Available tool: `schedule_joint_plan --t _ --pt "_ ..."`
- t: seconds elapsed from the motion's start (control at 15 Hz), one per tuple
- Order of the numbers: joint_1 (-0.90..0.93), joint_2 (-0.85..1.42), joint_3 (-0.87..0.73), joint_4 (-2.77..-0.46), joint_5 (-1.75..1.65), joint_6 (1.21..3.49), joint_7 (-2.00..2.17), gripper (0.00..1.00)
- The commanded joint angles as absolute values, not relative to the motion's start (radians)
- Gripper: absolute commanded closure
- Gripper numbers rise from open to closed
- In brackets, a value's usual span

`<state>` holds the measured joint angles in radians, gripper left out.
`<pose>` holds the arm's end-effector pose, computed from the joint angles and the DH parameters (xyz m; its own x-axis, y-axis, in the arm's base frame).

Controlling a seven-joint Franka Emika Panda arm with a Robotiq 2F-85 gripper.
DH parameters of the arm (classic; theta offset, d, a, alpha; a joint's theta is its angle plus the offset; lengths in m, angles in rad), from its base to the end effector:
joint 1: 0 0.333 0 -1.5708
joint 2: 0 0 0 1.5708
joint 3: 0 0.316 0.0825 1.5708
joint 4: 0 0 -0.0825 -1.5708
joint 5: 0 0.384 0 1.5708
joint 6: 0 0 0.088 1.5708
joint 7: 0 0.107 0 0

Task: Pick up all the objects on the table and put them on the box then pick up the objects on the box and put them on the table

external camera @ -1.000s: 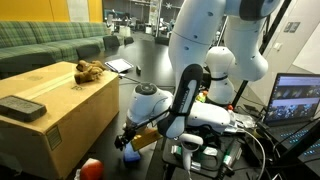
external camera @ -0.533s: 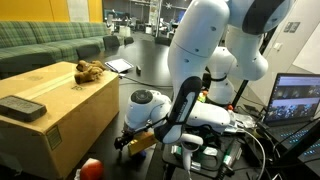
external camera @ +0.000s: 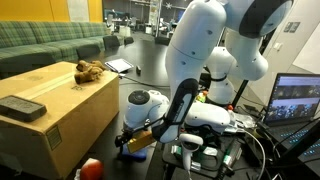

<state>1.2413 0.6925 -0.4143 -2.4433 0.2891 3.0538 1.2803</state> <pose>0.3432 0.2892 0.0602 0.7717 -0.5919 0.2327 -0.6148 -0.7879 0.0347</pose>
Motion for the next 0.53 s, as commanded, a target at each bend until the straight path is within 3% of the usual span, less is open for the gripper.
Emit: schedule_joint_plan --t 0.0,0.47 --pt "1.145 0.660 -0.351 -2.439 0.252 3.053 1.218 0.00" --pt "0.802 0.564 -0.025 -2.452 0.203 3.107 0.907 0.00"
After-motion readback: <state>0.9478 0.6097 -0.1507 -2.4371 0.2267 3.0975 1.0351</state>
